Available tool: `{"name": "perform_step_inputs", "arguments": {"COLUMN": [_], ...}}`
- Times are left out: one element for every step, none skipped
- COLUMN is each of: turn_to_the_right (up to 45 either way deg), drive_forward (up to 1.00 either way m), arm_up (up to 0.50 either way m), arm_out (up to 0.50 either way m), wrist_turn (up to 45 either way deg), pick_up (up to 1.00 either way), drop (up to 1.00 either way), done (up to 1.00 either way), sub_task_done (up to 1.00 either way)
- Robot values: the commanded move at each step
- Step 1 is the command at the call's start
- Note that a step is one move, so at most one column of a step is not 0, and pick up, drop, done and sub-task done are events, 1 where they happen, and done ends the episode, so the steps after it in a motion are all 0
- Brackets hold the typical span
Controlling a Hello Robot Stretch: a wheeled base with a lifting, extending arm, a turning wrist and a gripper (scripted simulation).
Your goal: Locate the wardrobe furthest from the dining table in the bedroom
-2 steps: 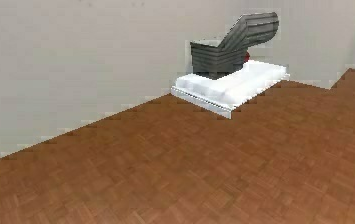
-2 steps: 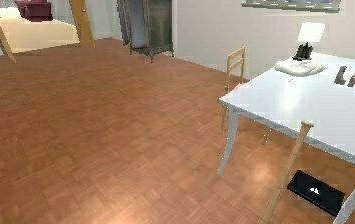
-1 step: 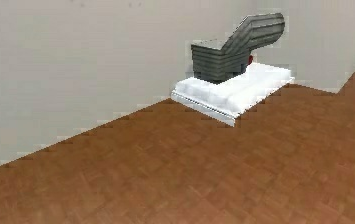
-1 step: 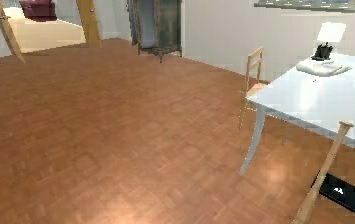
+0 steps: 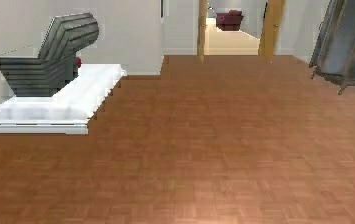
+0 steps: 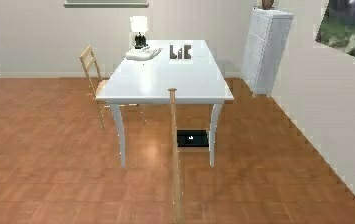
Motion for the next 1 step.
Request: {"name": "perform_step_inputs", "arguments": {"turn_to_the_right": [33.0], "drive_forward": [0.0], "arm_up": [0.0], "arm_out": [0.0], "wrist_turn": [0.0], "pick_up": [0.0], "drop": [0.0], "done": [0.0], "sub_task_done": [0.0]}}
